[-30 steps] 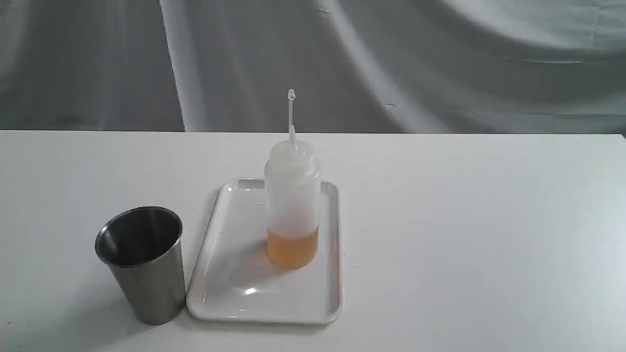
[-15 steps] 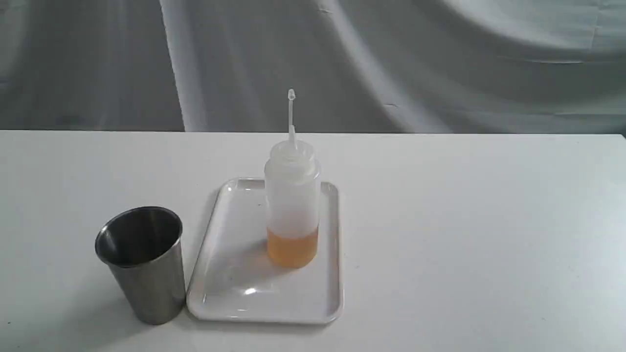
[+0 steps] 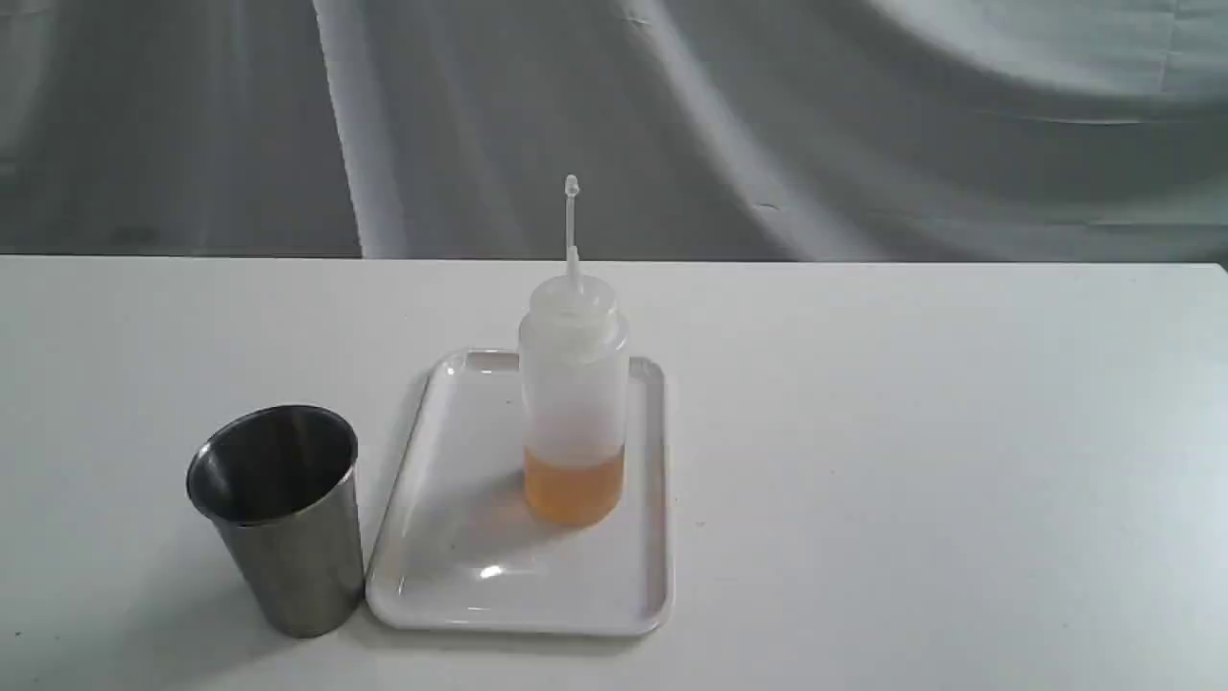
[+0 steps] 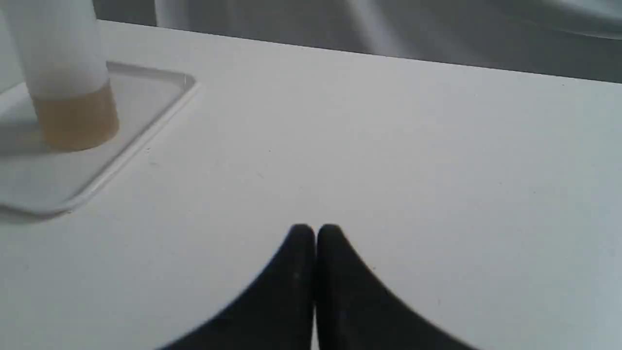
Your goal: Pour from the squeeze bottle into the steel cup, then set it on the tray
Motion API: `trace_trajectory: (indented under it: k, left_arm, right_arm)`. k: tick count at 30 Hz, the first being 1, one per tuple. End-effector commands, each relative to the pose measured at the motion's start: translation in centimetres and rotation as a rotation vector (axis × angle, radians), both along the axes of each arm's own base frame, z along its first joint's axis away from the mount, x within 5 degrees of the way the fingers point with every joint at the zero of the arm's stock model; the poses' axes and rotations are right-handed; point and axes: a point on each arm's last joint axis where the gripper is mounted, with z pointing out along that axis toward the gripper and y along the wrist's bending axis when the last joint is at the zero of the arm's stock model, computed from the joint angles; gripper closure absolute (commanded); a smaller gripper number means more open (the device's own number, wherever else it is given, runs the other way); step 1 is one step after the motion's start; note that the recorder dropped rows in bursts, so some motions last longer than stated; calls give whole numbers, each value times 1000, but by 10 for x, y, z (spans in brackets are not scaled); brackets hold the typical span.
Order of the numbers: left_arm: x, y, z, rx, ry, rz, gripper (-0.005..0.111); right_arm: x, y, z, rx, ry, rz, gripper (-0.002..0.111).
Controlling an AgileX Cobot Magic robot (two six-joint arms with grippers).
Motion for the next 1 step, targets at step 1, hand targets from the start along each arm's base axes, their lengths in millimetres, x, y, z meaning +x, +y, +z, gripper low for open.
trace_trajectory:
  k: [1]
  left_arm:
    - [0, 0, -1, -2, -7, -3, 98]
  right_arm:
    - [0, -1, -1, -11, 4, -11, 108]
